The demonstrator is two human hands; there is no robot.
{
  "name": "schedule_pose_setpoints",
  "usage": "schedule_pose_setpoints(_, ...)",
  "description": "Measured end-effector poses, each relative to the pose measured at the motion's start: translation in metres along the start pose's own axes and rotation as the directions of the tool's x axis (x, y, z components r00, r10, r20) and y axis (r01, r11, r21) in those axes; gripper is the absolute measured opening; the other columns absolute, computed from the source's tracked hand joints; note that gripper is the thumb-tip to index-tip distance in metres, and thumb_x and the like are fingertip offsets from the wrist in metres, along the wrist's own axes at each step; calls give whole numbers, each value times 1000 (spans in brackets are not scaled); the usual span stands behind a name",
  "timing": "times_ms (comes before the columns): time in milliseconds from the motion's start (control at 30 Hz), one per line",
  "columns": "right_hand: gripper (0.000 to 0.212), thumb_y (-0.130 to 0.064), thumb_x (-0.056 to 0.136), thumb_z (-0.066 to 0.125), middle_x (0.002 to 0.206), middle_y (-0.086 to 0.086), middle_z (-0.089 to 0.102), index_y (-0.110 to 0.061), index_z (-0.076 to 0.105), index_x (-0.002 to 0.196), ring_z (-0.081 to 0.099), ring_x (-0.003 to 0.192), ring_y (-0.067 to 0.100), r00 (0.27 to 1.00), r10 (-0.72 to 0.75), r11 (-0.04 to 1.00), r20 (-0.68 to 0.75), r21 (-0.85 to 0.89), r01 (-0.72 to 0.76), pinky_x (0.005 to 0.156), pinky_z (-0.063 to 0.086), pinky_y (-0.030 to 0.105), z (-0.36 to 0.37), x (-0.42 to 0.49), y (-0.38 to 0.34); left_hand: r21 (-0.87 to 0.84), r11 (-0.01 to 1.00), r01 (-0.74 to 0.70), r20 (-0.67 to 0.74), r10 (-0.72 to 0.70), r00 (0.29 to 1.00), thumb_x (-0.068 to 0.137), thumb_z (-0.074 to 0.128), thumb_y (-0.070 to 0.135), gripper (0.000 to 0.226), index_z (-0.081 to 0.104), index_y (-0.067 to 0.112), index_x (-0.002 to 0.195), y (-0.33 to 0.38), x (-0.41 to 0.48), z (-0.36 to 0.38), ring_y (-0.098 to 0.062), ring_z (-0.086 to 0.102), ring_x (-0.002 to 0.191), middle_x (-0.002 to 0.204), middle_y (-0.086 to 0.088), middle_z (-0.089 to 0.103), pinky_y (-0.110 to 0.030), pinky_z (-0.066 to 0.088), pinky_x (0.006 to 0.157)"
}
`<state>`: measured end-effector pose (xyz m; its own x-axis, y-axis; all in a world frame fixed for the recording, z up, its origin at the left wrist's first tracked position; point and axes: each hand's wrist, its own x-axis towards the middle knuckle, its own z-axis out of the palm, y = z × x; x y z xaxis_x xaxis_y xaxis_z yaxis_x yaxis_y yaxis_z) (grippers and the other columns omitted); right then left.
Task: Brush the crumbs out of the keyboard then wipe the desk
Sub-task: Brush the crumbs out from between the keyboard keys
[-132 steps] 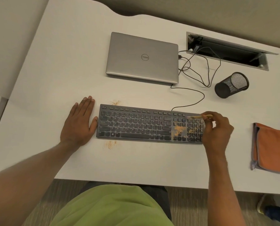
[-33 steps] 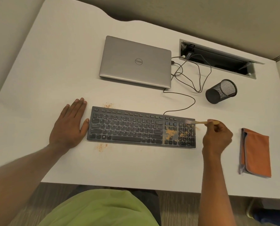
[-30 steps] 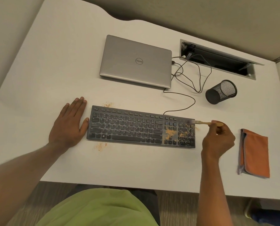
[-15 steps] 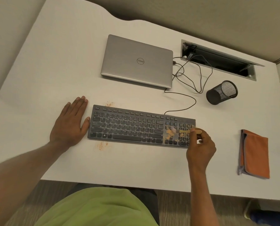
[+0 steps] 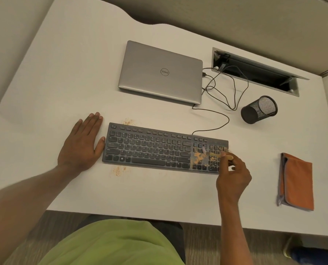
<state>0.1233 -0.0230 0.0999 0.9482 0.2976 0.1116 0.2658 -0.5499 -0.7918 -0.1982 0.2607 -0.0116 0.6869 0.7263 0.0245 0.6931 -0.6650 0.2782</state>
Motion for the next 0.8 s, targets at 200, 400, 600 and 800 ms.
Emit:
schedule_pose_setpoints(200, 20, -21, 102, 66, 98, 8, 73, -4, 76, 105, 63, 85, 1, 998, -34, 999, -58, 32, 36, 72, 42, 4, 3, 4, -18, -9, 1000, 0, -6, 0, 1000, 107, 29, 43, 71, 21, 10, 170, 1, 0, -1, -17, 14, 165, 177, -4, 21, -42, 11, 135)
schedule_pose_setpoints(400, 14, -22, 101, 67, 103, 6, 73, -11, 75, 104, 64, 91, 0, 999, -36, 999, 34, 37, 35, 71, 44, 5, 9, 3, -10, -3, 1000, -1, -3, 1, 1000, 107, 29, 43, 71, 21, 11, 170, 0, 0, 0, -17, 13, 165, 177, -4, 20, -43, 12, 135)
schedule_pose_setpoints(600, 15, -18, 102, 66, 99, 7, 73, -6, 75, 103, 63, 88, -3, 998, -61, 996, -11, 64, 61, 74, 41, 4, 3, -3, -17, -12, 1000, 1, -17, -1, 1000, 107, 29, 42, 71, 23, 10, 170, 2, 0, -1, -18, 17, 165, 177, -5, 23, -44, 13, 134)
schedule_pose_setpoints(800, 16, -19, 100, 69, 98, 2, 74, -9, 78, 109, 67, 90, 8, 1000, -18, 991, -12, 130, 19, 75, 51, 15, 20, -4, -15, -14, 1000, -1, -9, 1, 1000, 107, 29, 42, 71, 22, 10, 170, 2, 0, -2, -18, 16, 165, 177, -4, 22, -45, 14, 134)
